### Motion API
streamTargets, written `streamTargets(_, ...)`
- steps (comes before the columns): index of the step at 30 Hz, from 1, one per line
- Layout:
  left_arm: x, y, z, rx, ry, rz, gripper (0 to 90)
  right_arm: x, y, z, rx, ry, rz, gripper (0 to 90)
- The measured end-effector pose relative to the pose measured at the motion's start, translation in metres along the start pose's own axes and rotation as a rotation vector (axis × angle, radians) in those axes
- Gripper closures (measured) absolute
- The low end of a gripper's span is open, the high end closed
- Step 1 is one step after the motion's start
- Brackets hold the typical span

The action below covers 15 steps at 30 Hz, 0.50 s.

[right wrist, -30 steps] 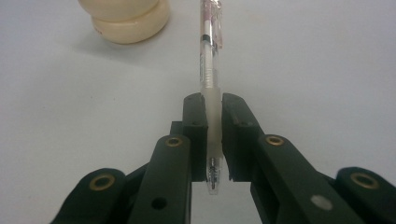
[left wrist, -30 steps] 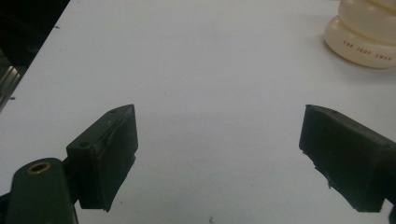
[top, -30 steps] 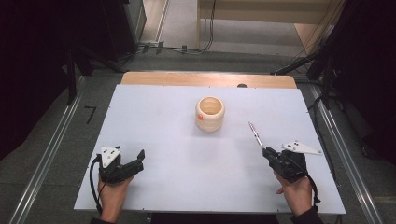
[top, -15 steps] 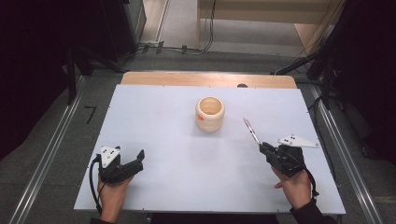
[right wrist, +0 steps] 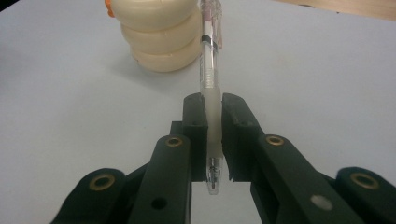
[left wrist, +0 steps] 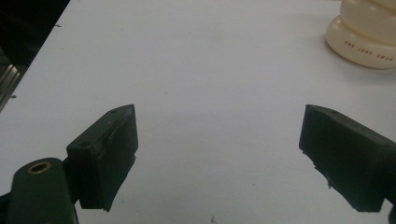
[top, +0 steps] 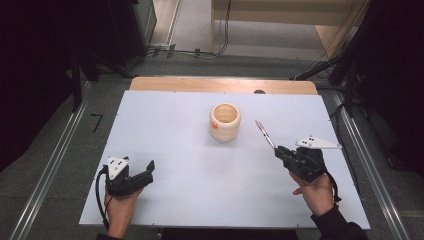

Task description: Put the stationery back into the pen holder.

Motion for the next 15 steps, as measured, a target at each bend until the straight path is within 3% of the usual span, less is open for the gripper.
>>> streamTargets(15, 0.001, 0.000, 0.000, -0.004, 0.000, -0.004, 12.6, 0.011, -0.021, 0.013, -0.061, -0.020, 0.020, 79.0)
Point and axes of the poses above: each handheld gripper's, and its own axes: x roughly forward along the jaws, y roughly out of its underside, z roughly to its left, the point moved 3 cm from there along x, roughly forward along the jaws, and after that the axes turned 2 degrees about -z, right-handed, at the moved point
